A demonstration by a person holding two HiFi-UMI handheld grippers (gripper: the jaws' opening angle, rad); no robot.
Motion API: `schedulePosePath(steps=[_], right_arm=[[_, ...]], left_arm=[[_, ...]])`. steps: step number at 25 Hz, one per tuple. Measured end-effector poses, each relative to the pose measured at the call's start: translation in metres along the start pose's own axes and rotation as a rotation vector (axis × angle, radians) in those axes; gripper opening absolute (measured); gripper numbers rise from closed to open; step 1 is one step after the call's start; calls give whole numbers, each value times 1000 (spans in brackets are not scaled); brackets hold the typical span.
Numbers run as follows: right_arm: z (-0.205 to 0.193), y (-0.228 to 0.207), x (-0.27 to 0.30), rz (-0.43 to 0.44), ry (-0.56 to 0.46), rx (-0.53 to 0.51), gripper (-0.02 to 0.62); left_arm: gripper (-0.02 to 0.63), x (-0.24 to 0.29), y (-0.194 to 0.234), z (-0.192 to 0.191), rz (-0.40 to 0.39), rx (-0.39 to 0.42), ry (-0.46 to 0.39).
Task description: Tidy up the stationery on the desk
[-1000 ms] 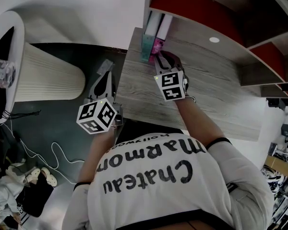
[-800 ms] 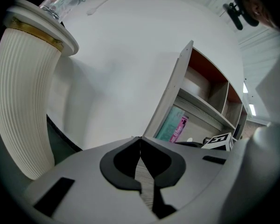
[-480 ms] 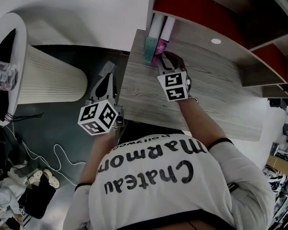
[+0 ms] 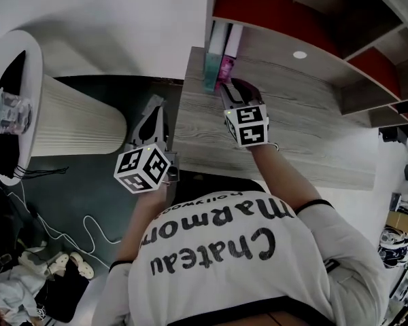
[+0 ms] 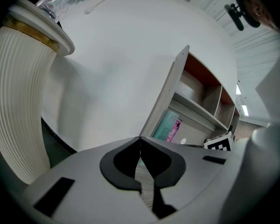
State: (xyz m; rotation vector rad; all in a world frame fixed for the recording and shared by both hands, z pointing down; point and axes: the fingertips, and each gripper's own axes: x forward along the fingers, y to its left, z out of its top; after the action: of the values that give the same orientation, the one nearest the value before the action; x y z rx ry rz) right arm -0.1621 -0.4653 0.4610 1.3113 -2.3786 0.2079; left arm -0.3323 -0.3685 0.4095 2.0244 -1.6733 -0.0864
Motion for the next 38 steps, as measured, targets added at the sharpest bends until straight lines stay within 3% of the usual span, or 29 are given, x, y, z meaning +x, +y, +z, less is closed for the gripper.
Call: schedulePosePath(steps=[9, 14, 20, 29, 38], right_arm=[[-1, -4, -79, -107, -46, 310, 86], [0, 0, -122, -139, -91, 373, 74], [31, -10, -174, -147, -227, 390, 59], [39, -21, -243, -114, -331, 381, 34], [10, -16, -306, -21, -371, 389, 14]], left_arm=[[15, -10, -51, 7, -179, 35, -5], [15, -14, -91, 7, -278, 72, -2], [17, -25, -146, 7, -367, 111, -24], [17, -68, -209, -8, -394, 107, -80], [16, -117, -243, -46, -324, 83, -107]])
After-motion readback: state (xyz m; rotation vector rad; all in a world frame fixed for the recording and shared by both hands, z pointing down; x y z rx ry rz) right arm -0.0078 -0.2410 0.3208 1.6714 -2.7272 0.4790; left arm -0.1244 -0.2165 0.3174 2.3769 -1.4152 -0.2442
